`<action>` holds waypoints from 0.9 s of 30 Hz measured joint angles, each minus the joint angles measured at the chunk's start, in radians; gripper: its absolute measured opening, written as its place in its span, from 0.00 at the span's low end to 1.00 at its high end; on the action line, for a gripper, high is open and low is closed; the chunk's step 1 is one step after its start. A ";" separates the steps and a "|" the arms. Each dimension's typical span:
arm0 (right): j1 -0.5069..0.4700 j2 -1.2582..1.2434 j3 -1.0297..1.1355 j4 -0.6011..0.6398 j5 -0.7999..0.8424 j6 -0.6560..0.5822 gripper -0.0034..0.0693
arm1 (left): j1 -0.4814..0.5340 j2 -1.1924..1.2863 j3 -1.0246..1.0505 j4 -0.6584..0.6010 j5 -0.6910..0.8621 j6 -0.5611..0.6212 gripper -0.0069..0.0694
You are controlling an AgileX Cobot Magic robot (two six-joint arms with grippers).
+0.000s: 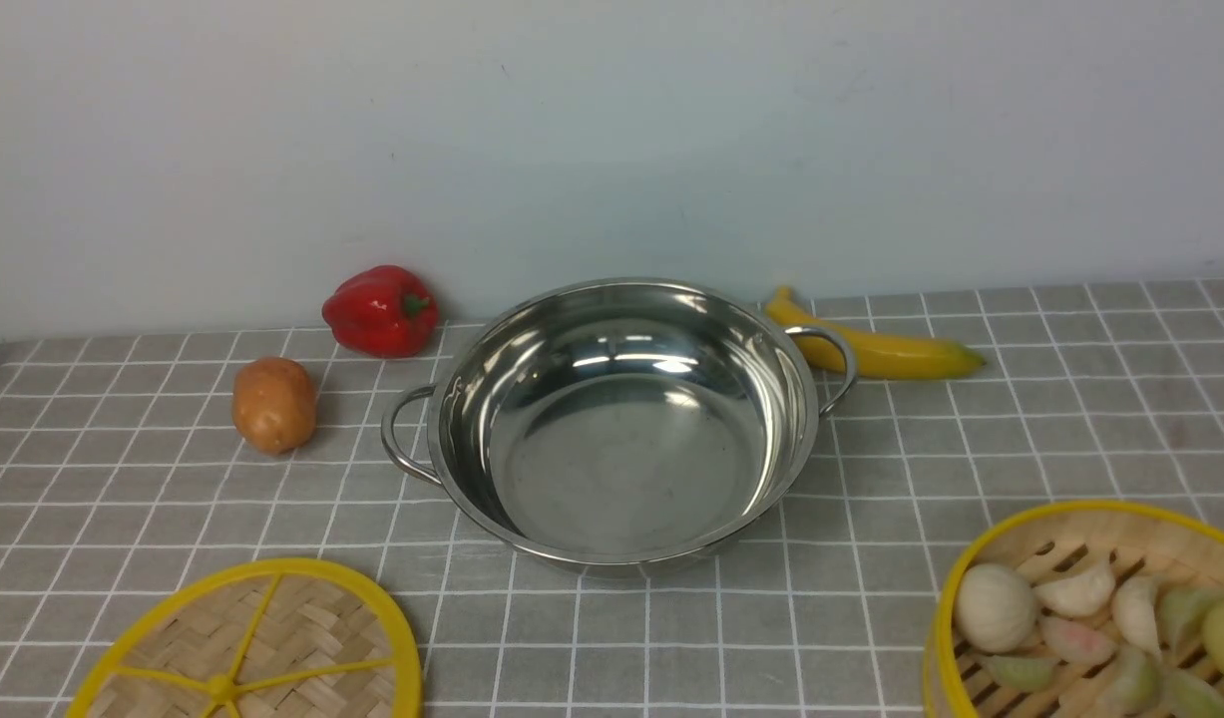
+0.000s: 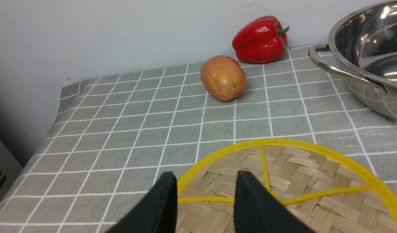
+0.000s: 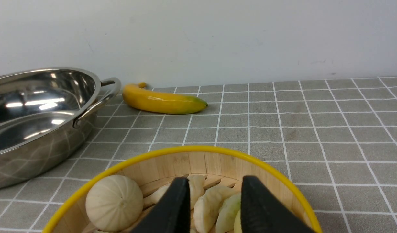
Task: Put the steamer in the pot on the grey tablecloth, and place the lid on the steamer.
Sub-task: 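Reach for and grasp the rim of the bamboo steamer holding the buns with the right gripper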
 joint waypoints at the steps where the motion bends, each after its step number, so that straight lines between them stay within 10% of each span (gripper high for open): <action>1: 0.000 0.000 0.000 0.001 0.000 0.001 0.38 | 0.000 0.000 0.000 0.000 0.000 0.000 0.41; 10: 0.000 0.000 -0.015 0.136 -0.161 0.061 0.38 | 0.000 0.000 0.000 0.000 0.000 0.000 0.41; 27: 0.000 -0.005 -0.499 0.216 0.139 0.006 0.38 | 0.000 0.000 0.000 0.000 0.000 0.000 0.41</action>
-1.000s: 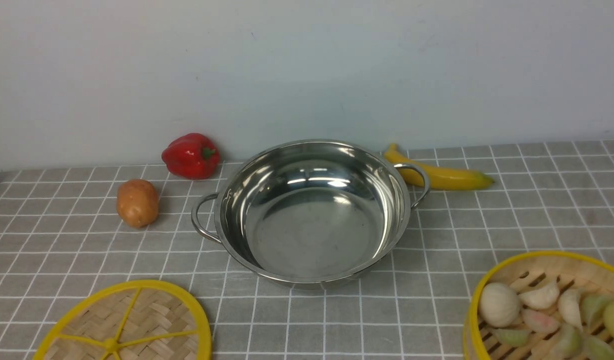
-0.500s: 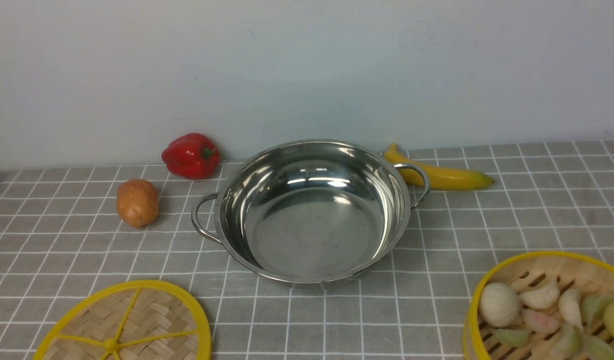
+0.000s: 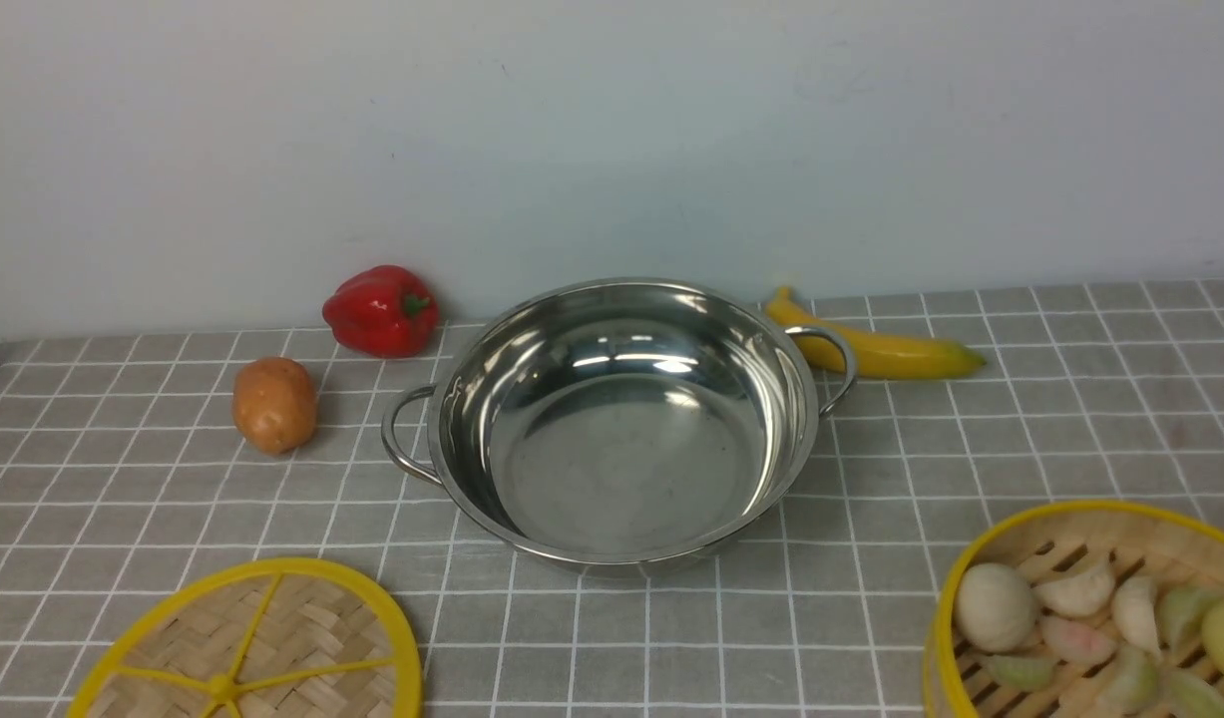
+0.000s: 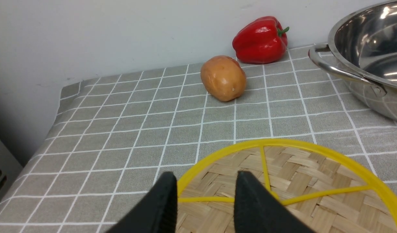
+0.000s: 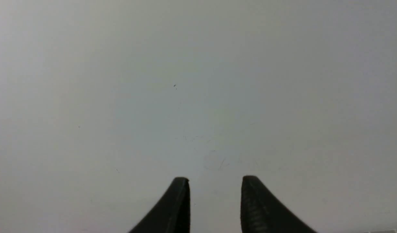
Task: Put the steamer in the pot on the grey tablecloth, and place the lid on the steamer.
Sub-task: 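Reach for and grasp the rim of the bamboo steamer holding the buns with the right gripper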
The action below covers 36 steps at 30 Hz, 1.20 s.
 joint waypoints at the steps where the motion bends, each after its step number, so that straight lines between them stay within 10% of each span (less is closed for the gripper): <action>1: 0.000 0.000 0.000 0.027 -0.002 0.000 0.38 | 0.000 0.000 0.000 0.000 0.000 0.000 0.41; 10: 0.004 0.009 -0.014 0.126 0.082 -0.033 0.38 | 0.000 0.000 0.000 0.000 0.000 0.000 0.41; 20: 0.021 0.410 -0.131 0.132 0.699 -0.480 0.38 | 0.000 0.000 0.000 0.000 0.000 0.000 0.41; 36: 0.086 0.872 -0.141 0.227 0.611 -0.675 0.51 | 0.000 0.000 0.000 0.000 0.000 0.000 0.41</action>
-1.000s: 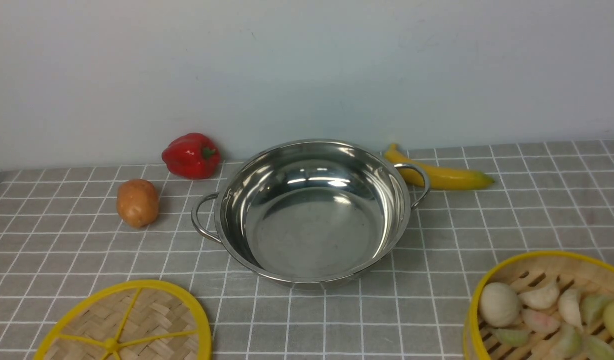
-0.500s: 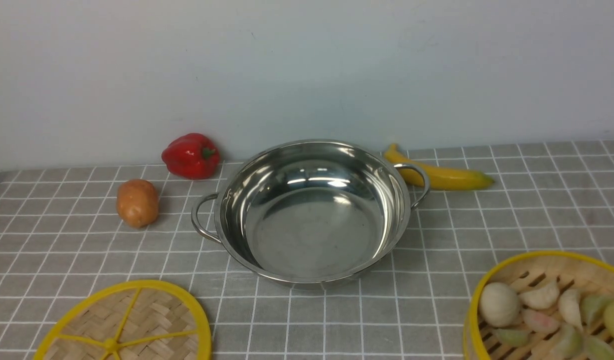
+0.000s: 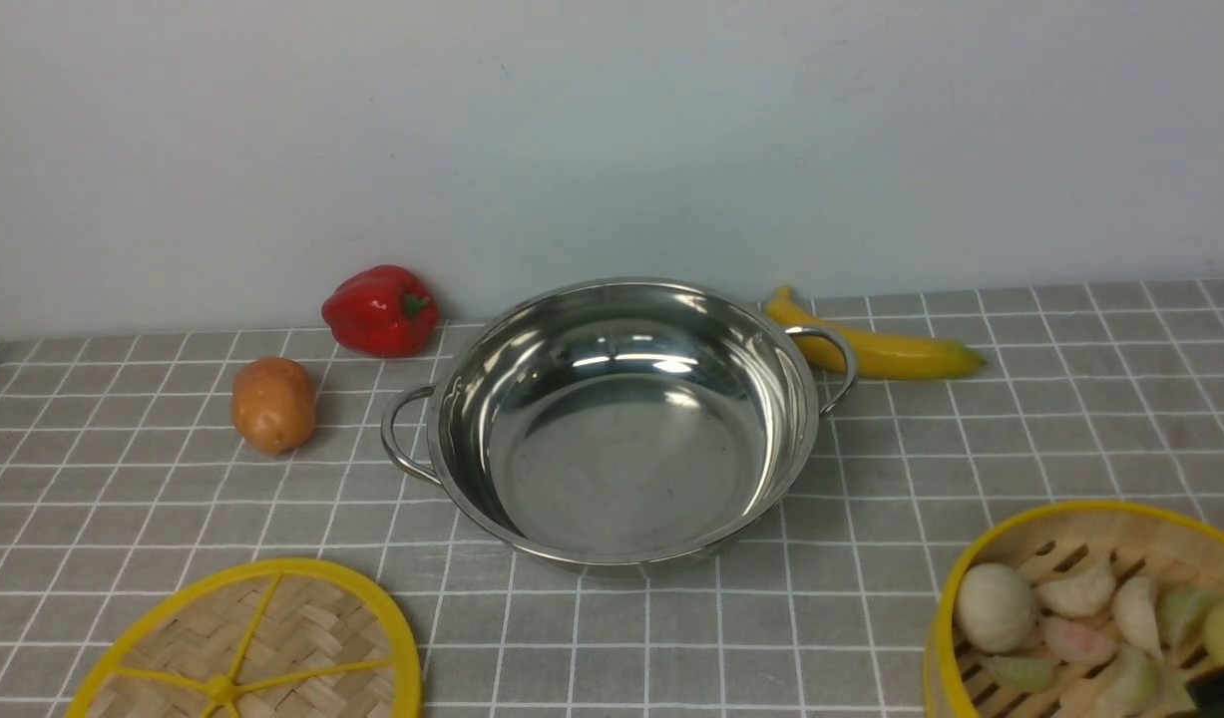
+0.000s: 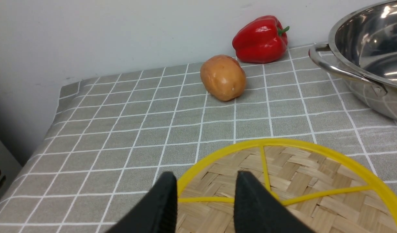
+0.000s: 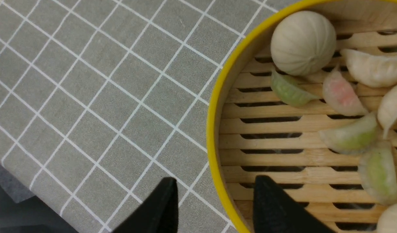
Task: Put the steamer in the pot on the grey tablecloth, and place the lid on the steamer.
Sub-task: 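Reach for and grasp the rim of the bamboo steamer holding the buns with the right gripper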
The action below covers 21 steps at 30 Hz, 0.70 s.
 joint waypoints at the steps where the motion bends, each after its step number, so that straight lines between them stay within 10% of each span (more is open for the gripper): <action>1: 0.021 0.014 0.000 0.000 -0.020 -0.010 0.52 | 0.000 0.000 0.000 0.000 0.000 0.000 0.41; 21: 0.310 0.414 -0.063 -0.159 -0.235 0.230 0.54 | 0.000 0.000 0.000 0.000 0.000 0.000 0.41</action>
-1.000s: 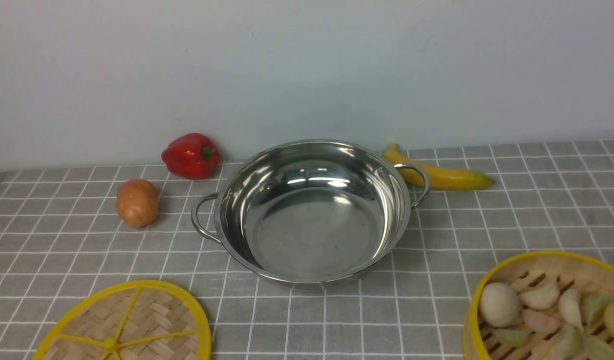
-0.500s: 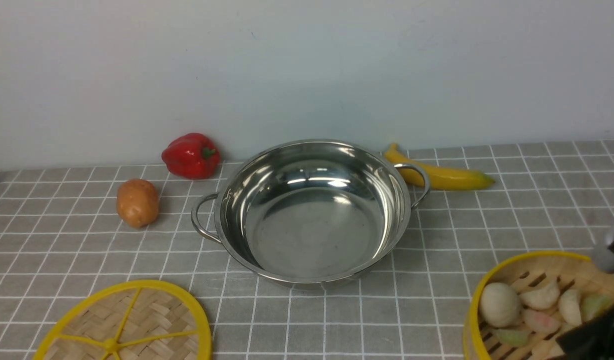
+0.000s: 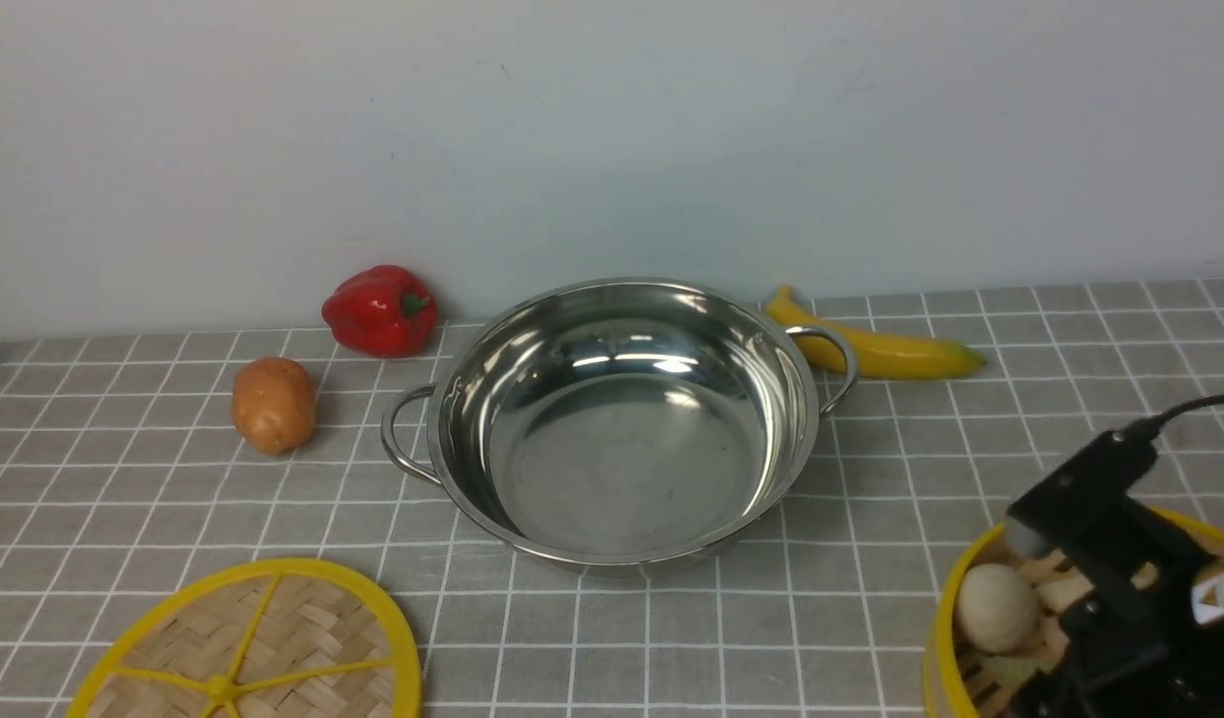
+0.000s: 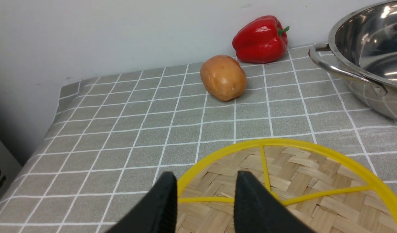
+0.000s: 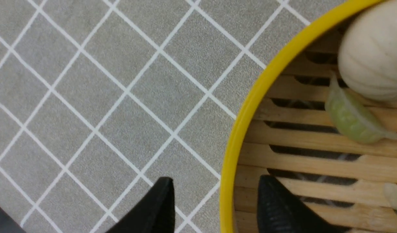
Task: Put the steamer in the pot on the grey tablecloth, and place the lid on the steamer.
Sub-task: 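Reach for and grasp the rim of the bamboo steamer holding the buns with the right gripper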
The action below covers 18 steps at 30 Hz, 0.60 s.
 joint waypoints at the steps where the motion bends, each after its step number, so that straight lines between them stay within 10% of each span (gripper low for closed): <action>1: 0.004 0.029 -0.026 0.000 -0.002 0.009 0.54 | 0.000 0.000 0.000 0.000 0.000 0.000 0.41; 18: 0.006 0.266 -0.107 -0.072 0.046 0.091 0.54 | 0.000 0.000 0.000 0.000 0.000 0.000 0.41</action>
